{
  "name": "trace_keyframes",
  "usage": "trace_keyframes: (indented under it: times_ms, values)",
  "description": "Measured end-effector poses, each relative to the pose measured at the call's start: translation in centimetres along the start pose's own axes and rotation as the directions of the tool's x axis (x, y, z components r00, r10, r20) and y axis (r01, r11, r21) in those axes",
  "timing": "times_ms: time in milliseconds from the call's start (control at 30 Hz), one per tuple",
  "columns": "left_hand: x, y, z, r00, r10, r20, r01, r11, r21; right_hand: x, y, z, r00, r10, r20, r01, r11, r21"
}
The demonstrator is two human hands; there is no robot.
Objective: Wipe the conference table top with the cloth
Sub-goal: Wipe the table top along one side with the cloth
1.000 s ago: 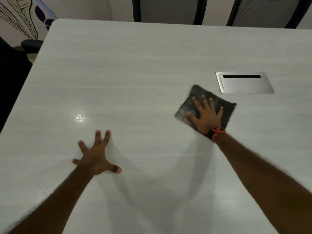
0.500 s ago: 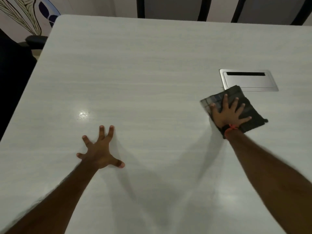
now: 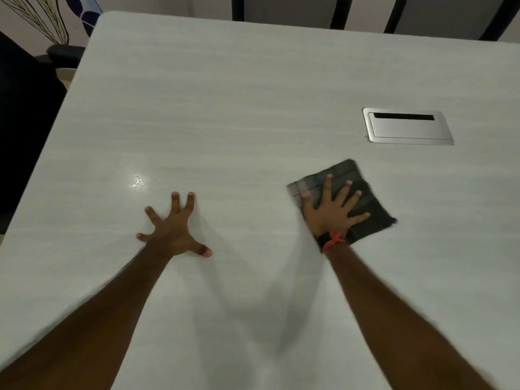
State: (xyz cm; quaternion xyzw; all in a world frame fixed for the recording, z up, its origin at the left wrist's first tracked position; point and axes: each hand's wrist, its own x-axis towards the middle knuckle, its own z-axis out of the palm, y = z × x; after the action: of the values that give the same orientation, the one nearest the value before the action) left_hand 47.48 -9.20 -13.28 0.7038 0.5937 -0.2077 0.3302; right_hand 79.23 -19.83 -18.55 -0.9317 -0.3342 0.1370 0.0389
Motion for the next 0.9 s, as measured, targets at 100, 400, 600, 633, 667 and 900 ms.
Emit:
trace_keyframes:
  times_ms: [100,400,600,633,667,900]
  values:
    - [-0.9,-0.5,0.4,0.999,0.009,-0.041,-0.010,1.000,-0.009,-9.2,-2.2,2.9,0.892,-0.430,0.136,0.445,0.890,-0.104]
    - [-11.5,-11.3,8.7,0.979,-0.051,-0.198,0.031,0.994,-0.106,-6.0,4.0,0.7,0.992,-0.120,0.049,0.123,0.989,-0.080]
    - [-17.4,-18.8,12.2,0.956,-0.189,-0.226,0.124,0.954,-0.275,-21.9,-6.1,6.7,0.798,-0.583,0.150,0.600,0.793,-0.105]
    - [-17.7,-19.5,12.1,0.955,-0.203,-0.215,0.137,0.948,-0.288,-25.1,-6.9,7.5,0.702,-0.687,0.187,0.710,0.694,-0.116]
    - [-18.1,-20.4,11.8,0.953,-0.223,-0.206,0.155,0.941,-0.302,-27.5,-7.7,8.0,0.589,-0.774,0.231,0.807,0.581,-0.111]
    - [-20.3,-28.0,12.0,0.898,-0.355,-0.259,0.232,0.884,-0.407,-20.5,-11.8,7.0,0.653,-0.713,0.255,0.757,0.628,-0.181]
